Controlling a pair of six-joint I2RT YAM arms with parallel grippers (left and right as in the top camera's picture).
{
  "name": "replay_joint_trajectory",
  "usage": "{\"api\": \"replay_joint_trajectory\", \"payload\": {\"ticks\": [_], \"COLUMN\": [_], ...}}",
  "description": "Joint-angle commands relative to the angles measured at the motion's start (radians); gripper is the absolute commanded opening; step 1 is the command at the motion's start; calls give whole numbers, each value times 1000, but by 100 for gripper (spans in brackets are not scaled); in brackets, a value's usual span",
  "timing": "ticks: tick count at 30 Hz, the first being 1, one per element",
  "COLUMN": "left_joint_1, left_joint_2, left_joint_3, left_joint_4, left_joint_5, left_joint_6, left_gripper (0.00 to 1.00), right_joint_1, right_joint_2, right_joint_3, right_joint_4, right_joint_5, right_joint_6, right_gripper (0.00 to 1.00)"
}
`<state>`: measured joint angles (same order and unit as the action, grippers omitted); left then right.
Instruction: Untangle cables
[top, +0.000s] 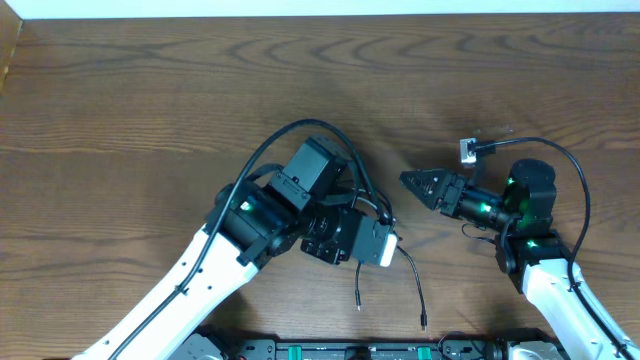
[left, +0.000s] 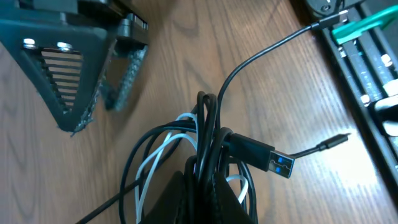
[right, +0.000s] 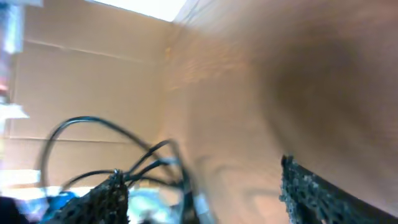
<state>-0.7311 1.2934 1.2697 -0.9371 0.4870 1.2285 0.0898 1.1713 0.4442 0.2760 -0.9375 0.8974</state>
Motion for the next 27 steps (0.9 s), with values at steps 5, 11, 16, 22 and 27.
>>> {"api": "replay_joint_trajectory", "payload": {"ticks": [5,11,16,22,27], "left_joint_1": [1,1,1,0,0], "left_joint_2": [49,51,51,51,51], "left_joint_3": [26,26,26,26,26], "left_joint_4": [55,119,137,137,135], "left_joint_5": [2,37,64,83,97], "left_joint_6": [76,79,81,81,81], "left_gripper": [7,7,7,7,8], "right_joint_1": [11,37,53,55,55], "right_joint_2": [0,0,0,0,1], "right_joint_3": [6,6,6,6,6], "right_joint_4": [1,-11,-26,-26,-26], "right_joint_5": [-143,-126,-108,-108,-104], "right_joint_6": [217,224,224,224,223], "right_gripper": [72,70,63,13,1]}}
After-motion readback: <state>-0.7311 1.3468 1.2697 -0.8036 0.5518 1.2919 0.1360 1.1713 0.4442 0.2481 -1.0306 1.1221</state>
